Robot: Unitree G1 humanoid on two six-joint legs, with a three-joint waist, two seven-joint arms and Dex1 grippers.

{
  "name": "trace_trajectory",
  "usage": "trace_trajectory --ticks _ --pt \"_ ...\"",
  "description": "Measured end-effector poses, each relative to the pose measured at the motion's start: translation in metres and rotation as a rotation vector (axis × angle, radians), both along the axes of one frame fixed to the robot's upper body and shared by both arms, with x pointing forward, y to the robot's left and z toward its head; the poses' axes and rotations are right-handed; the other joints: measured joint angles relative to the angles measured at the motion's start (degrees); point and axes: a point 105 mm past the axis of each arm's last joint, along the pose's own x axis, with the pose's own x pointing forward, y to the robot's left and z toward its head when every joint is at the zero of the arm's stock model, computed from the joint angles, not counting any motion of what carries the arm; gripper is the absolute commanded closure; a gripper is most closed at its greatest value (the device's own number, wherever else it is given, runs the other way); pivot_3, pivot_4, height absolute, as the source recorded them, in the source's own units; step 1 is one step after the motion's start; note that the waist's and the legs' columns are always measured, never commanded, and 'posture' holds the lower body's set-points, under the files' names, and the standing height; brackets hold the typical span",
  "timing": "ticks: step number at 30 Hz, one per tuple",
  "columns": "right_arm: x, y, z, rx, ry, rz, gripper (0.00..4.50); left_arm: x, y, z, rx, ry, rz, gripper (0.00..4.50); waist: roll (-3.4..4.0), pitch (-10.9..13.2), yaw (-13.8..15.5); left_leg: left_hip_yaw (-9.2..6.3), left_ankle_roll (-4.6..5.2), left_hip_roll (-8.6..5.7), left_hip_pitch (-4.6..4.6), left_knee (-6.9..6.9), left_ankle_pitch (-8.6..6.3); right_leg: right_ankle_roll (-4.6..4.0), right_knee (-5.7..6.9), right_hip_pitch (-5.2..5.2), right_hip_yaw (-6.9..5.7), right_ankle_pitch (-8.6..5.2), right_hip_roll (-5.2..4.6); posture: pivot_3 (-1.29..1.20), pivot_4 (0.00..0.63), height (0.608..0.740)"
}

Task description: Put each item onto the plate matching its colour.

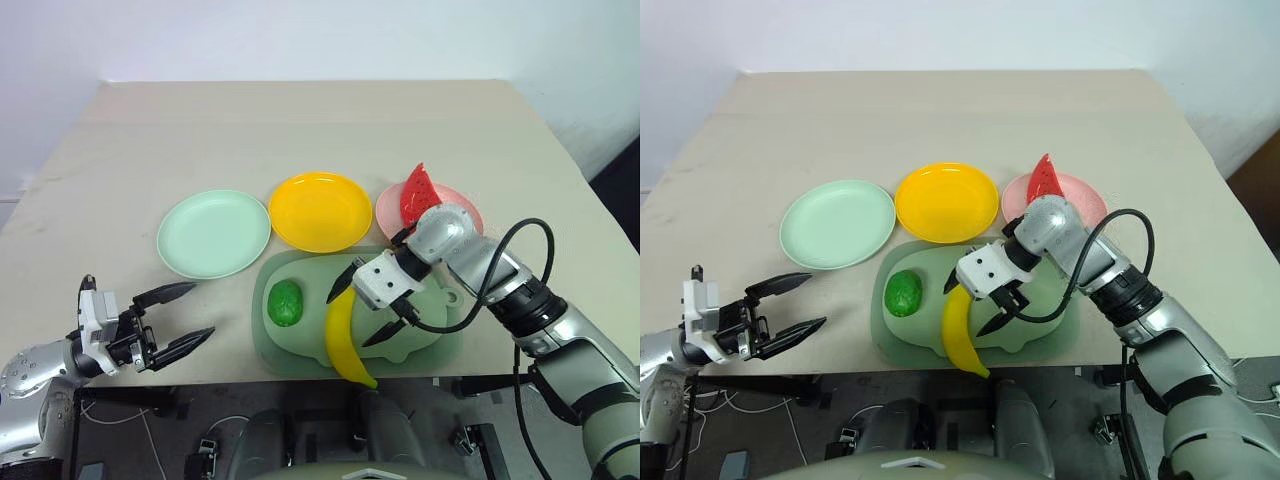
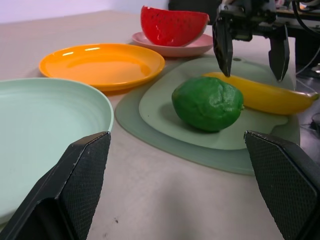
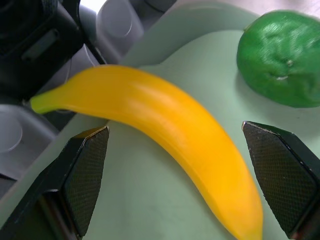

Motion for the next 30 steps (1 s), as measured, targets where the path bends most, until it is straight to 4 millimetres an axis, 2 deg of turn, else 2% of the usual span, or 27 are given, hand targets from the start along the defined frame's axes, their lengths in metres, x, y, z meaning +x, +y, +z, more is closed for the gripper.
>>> trace_trajectory --ticks 10,19,30 --pt "-0.002 0.011 -0.012 -0.023 -0.014 0.046 0.01 0.000 0.001 0.000 0.000 -0.008 0.024 0.00 0.00 0.00 0.01 -0.01 -0.01 0.00 0.01 0.00 0.01 0.00 0.02 0.00 -0.01 0.00 0.00 0.00 0.150 0.736" --pt "-0.005 0.012 -0.022 -0.034 -0.013 0.062 2.85 0.003 0.001 0.002 -0.001 -0.020 0.030 0.00 0.01 -0.01 0.03 -0.01 -0.02 -0.01 0.03 0.00 0.01 0.00 0.03 0.02 -0.01 0.00 0.00 0.00 0.150 0.736" --pt "-0.012 -0.001 -0.020 -0.016 0.024 0.066 2.94 0.006 0.000 0.005 -0.003 -0.034 0.028 0.00 0.01 -0.03 0.08 -0.02 -0.02 -0.02 0.12 0.00 0.01 -0.02 0.01 0.12 -0.01 -0.01 -0.02 0.00 0.150 0.736"
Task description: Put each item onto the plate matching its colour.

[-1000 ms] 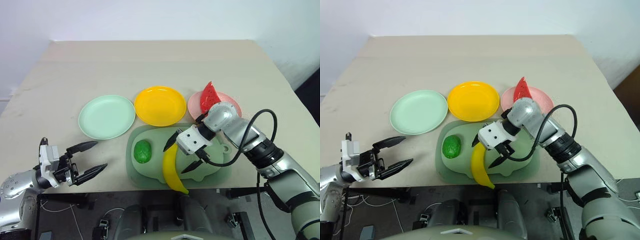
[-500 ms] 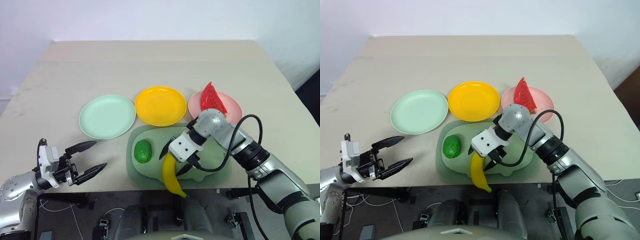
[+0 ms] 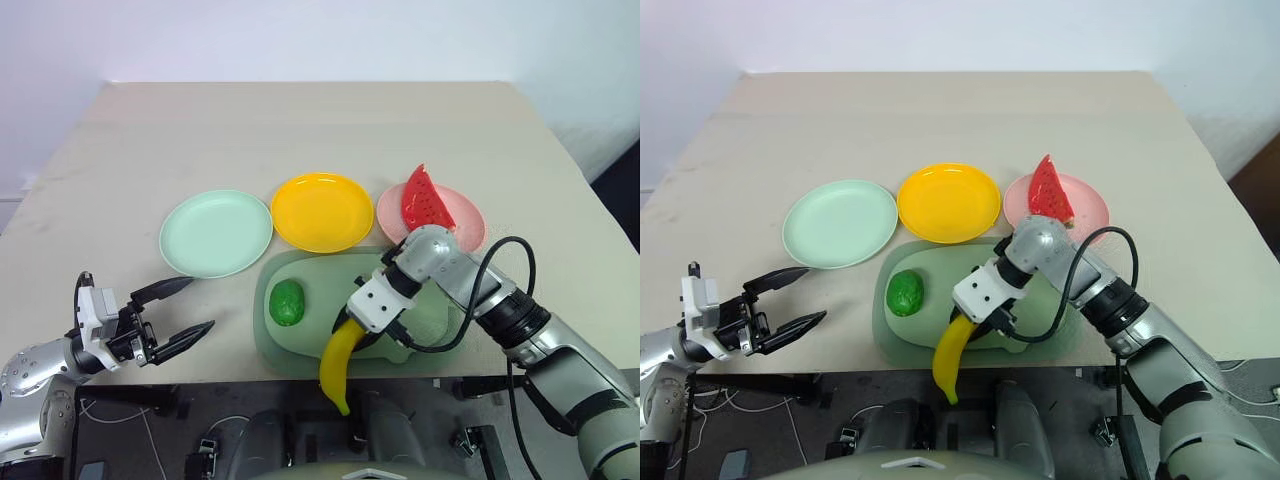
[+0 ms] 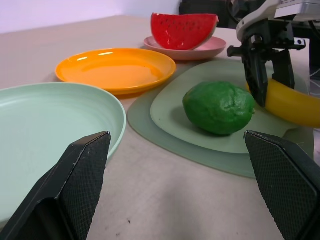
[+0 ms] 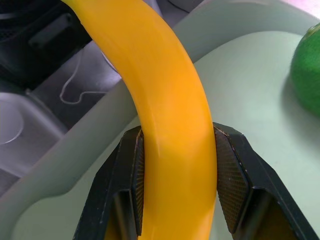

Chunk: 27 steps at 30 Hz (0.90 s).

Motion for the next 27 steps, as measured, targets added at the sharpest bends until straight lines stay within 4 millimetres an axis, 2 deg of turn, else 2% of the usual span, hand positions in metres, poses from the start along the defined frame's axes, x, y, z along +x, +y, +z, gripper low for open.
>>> trace_trajectory --ticks 3,6,9,11,12,13,15,19,27 --pt "-0.004 0.005 0.017 0.063 0.065 -0.005 2.94 0.001 -0.001 0.000 -0.004 -0.004 0.000 0.00 0.01 0.01 -0.15 0.02 0.00 0.02 -0.01 -0.01 0.00 0.01 0.04 -0.05 0.01 0.01 0.02 0.00 0.150 0.736" --pt "-0.002 0.014 0.052 0.168 0.133 -0.024 2.94 0.001 -0.001 0.000 -0.007 -0.005 0.000 0.00 0.01 0.01 -0.22 0.01 0.00 0.05 -0.01 -0.01 0.00 0.00 0.04 -0.06 0.00 0.02 0.03 0.00 0.150 0.736" --pt "0.024 0.034 0.103 0.346 0.157 -0.122 2.94 0.002 -0.002 0.000 -0.011 -0.007 -0.001 0.00 0.02 0.01 -0.30 0.03 0.01 0.06 0.00 -0.01 0.00 -0.05 0.08 -0.08 0.00 0.06 0.04 0.00 0.150 0.736" --pt "0.047 0.045 0.124 0.433 0.142 -0.235 2.94 0.002 -0.004 -0.001 -0.013 -0.005 -0.005 0.00 0.01 0.00 -0.25 0.02 -0.01 0.07 -0.01 -0.01 0.00 -0.07 0.09 -0.08 -0.01 0.06 0.04 0.00 0.150 0.736" --pt "0.062 0.048 0.128 0.463 0.140 -0.316 2.94 0.002 -0.004 -0.001 -0.013 -0.003 -0.006 0.00 0.00 -0.01 -0.13 -0.01 -0.04 0.06 -0.04 -0.01 0.02 -0.07 0.08 -0.08 -0.03 0.06 0.03 0.00 0.150 0.736" --pt "0.075 0.051 0.127 0.479 0.137 -0.388 2.94 0.002 -0.005 -0.002 -0.013 -0.001 -0.006 0.00 -0.01 -0.01 -0.05 -0.02 -0.07 0.06 -0.08 -0.01 0.04 -0.07 0.08 -0.08 -0.05 0.06 0.01 0.00 0.150 0.736" --pt "0.102 0.051 0.112 0.474 0.134 -0.559 2.94 0.002 -0.005 -0.003 -0.013 0.002 -0.008 0.00 0.00 -0.01 -0.04 -0.01 -0.09 0.02 -0.17 -0.01 0.05 -0.07 0.06 -0.13 -0.05 0.06 -0.04 0.00 0.150 0.736" --pt "0.139 0.040 0.078 0.423 0.108 -0.817 2.94 0.002 -0.005 -0.003 -0.013 0.005 0.000 0.00 0.03 0.01 -0.46 0.04 -0.09 0.02 -0.26 -0.05 0.05 -0.05 0.07 -0.19 -0.04 0.07 -0.03 0.00 0.150 0.736" --pt "0.168 0.028 0.060 0.383 -0.031 -1.006 2.94 0.002 -0.004 -0.004 -0.013 0.009 0.005 0.00 0.05 0.02 -1.53 0.04 -0.11 0.05 -0.21 -0.07 0.06 -0.05 0.06 -0.19 -0.04 0.07 -0.03 0.00 0.150 0.736"
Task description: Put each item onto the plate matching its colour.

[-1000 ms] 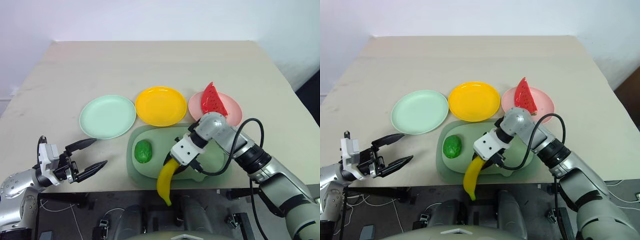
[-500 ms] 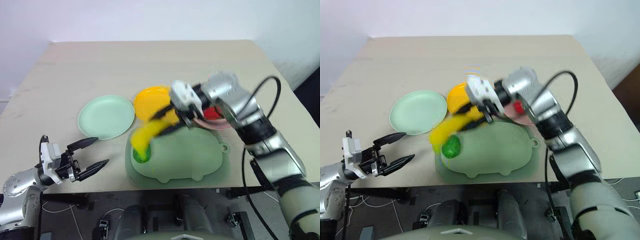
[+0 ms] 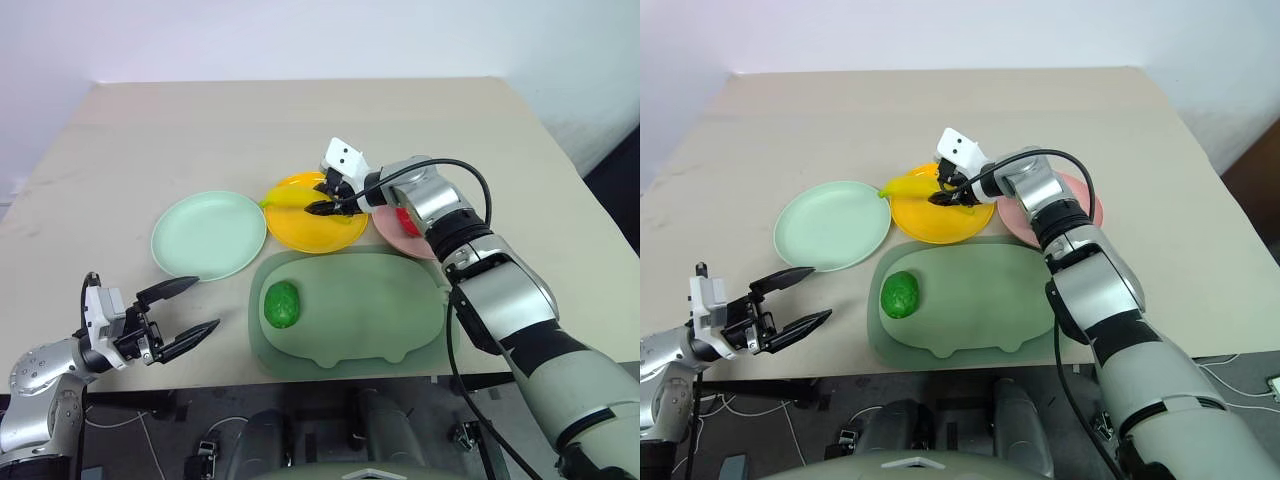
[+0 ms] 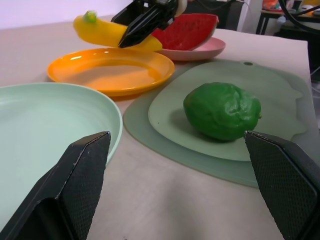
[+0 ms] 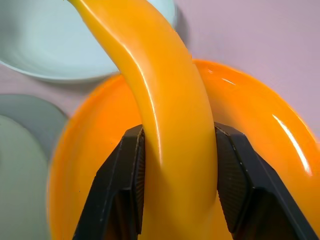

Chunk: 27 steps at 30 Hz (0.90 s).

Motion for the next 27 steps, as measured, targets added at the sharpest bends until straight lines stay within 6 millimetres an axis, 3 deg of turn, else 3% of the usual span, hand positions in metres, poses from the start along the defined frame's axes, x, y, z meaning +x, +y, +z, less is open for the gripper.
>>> trace_trajectory --ticks 5,13,17,22,24,27 --pt "0.008 -0.014 -0.016 -0.093 -0.036 -0.069 2.94 0.000 0.000 0.000 0.000 0.002 0.002 0.00 0.02 0.01 -0.38 -0.01 -0.01 0.02 0.00 -0.03 0.00 0.00 0.01 -0.03 0.01 0.00 0.02 0.00 0.150 0.736" --pt "0.006 -0.014 -0.016 -0.066 -0.003 -0.051 0.13 0.000 0.000 0.000 0.001 -0.001 0.003 0.00 0.03 0.02 -0.33 -0.01 0.00 0.06 -0.01 -0.02 0.00 0.00 0.01 -0.02 0.01 0.00 0.01 0.00 0.150 0.736" --pt "0.000 -0.015 0.005 0.010 0.021 0.012 0.03 -0.001 -0.001 0.001 0.003 -0.005 -0.001 0.00 0.07 0.04 -0.30 -0.03 0.00 0.08 -0.02 -0.02 0.00 0.01 0.01 -0.02 0.01 0.01 -0.01 0.00 0.150 0.736" --pt "-0.020 -0.037 0.070 0.158 -0.038 0.119 0.03 0.001 -0.003 0.003 0.002 -0.011 -0.007 0.00 0.11 0.07 0.04 -0.24 0.03 0.09 -0.03 -0.03 -0.02 0.01 -0.02 0.03 -0.04 0.01 -0.02 0.00 0.150 0.736" --pt "-0.035 -0.049 0.079 0.185 -0.039 0.167 0.03 0.002 -0.005 0.004 0.001 -0.014 -0.012 0.00 0.09 0.06 0.22 -0.37 0.09 0.08 -0.02 -0.03 -0.05 0.01 -0.07 0.06 -0.06 0.01 -0.03 0.00 0.150 0.736" --pt "-0.060 -0.075 0.067 0.176 0.018 0.209 0.03 0.004 -0.008 0.006 -0.001 -0.020 -0.024 0.00 0.10 0.06 0.60 -0.36 0.23 0.01 -0.01 -0.01 -0.13 0.02 -0.08 0.06 -0.07 0.01 -0.06 0.00 0.150 0.736"
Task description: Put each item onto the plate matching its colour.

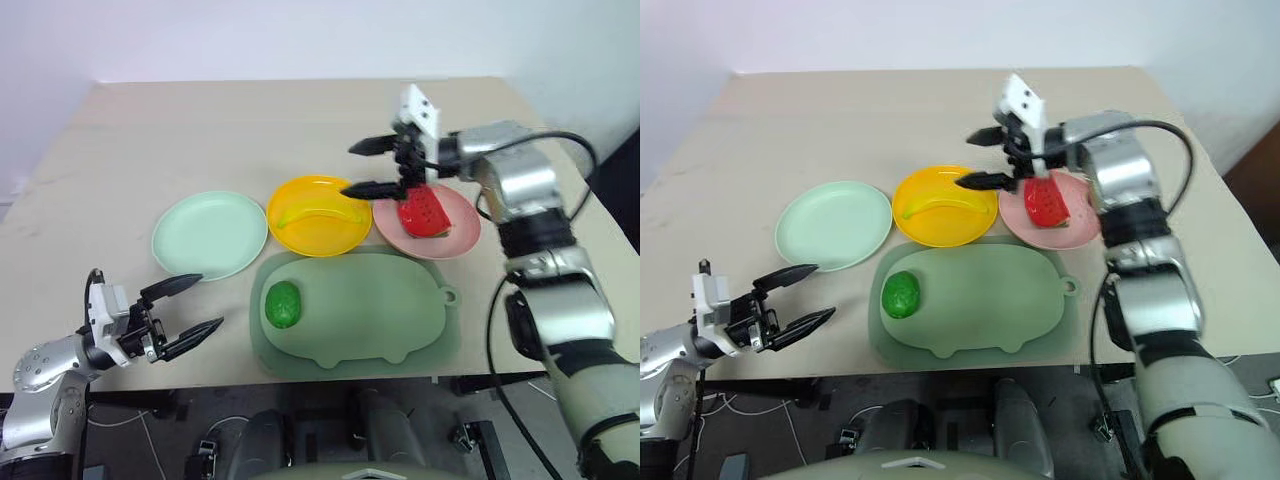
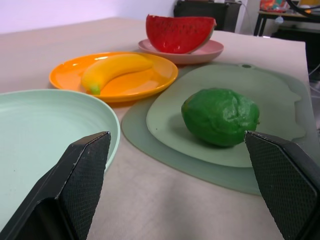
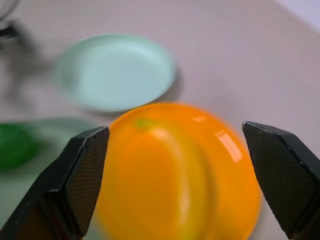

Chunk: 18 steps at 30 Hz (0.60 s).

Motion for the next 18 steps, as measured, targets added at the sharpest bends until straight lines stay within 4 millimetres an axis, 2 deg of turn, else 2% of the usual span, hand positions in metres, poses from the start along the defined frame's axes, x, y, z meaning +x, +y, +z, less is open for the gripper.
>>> trace_trajectory --ticks 5,8,11,14,18 --pt "-0.028 -0.041 -0.012 -0.046 0.055 0.013 0.03 0.005 -0.005 0.005 0.005 -0.021 -0.032 0.00 0.03 0.02 0.75 0.01 0.06 -0.03 0.06 0.01 -0.03 -0.01 0.05 -0.01 0.00 0.00 0.10 0.00 0.150 0.736" --pt "-0.039 -0.055 -0.008 -0.044 0.043 0.014 0.03 0.009 -0.009 0.008 0.004 -0.026 -0.054 0.00 0.03 0.01 0.75 0.02 0.05 -0.01 0.08 0.01 -0.02 -0.01 0.05 0.01 0.01 -0.01 0.15 0.00 0.150 0.736" --pt "-0.055 -0.073 -0.017 0.001 0.078 0.010 0.03 0.014 -0.012 0.012 0.003 -0.018 -0.062 0.00 0.01 0.01 1.09 0.02 0.05 -0.03 0.06 0.01 -0.02 -0.01 -0.01 0.07 -0.04 -0.01 0.13 0.00 0.150 0.736" --pt "-0.074 -0.083 -0.026 0.046 0.094 0.048 0.03 0.016 -0.021 0.016 0.009 0.018 -0.069 0.00 0.02 0.01 1.09 -0.06 0.05 -0.04 0.05 0.03 -0.03 0.01 -0.03 0.09 0.00 0.00 0.07 0.00 0.150 0.736" --pt "-0.092 -0.094 -0.034 0.001 0.064 0.089 0.03 0.018 -0.041 0.028 0.001 0.046 -0.064 0.00 0.01 0.01 1.01 -0.08 0.06 -0.05 0.19 0.05 -0.03 0.01 -0.05 0.22 0.03 0.00 0.10 0.00 0.150 0.736"
